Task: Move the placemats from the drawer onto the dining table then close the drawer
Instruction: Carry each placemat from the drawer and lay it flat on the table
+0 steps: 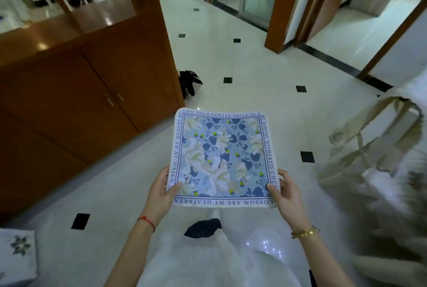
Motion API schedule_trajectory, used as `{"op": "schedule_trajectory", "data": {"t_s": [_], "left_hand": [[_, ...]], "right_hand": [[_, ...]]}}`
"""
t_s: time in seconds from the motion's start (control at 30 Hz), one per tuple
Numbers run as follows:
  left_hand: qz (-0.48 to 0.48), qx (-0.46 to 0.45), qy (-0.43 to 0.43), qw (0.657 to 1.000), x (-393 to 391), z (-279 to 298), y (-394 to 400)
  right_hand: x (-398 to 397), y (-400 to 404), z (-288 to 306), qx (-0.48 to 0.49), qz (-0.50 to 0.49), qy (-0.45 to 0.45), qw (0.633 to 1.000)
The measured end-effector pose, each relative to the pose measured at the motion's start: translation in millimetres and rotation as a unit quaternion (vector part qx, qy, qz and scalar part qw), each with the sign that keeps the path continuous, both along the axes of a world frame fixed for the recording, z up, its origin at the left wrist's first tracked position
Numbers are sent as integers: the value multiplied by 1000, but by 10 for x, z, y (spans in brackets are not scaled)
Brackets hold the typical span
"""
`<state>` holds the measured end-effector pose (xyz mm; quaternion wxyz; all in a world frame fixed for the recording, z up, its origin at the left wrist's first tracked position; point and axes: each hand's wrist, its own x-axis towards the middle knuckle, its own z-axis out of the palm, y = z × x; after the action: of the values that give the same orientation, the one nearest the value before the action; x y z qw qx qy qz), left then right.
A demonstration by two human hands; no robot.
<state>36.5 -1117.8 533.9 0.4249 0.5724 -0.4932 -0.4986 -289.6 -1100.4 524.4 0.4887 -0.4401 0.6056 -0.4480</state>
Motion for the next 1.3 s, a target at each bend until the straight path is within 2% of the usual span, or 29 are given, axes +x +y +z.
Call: {"op": "schedule_trajectory", "data": {"t_s": [0.2, 0.47, 1.0, 1.3], "left_hand": [[-99, -3, -4, 995, -326, 75, -1646], [-214, 16, -3, 977, -1280, -17, -3270], [-322, -9, -3, 947, -4289, 235, -6169], [-394, -10, -9, 919, -5861, 112, -7543]], "right_hand": [[-247, -969, 55, -2, -94, -9, 996], [-931, -1911, -98, -3, -210, -16, 978], [-3436, -4233, 219, -24, -335, -19, 942], [-4650, -5281, 4, -21, -411, -32, 911]]}}
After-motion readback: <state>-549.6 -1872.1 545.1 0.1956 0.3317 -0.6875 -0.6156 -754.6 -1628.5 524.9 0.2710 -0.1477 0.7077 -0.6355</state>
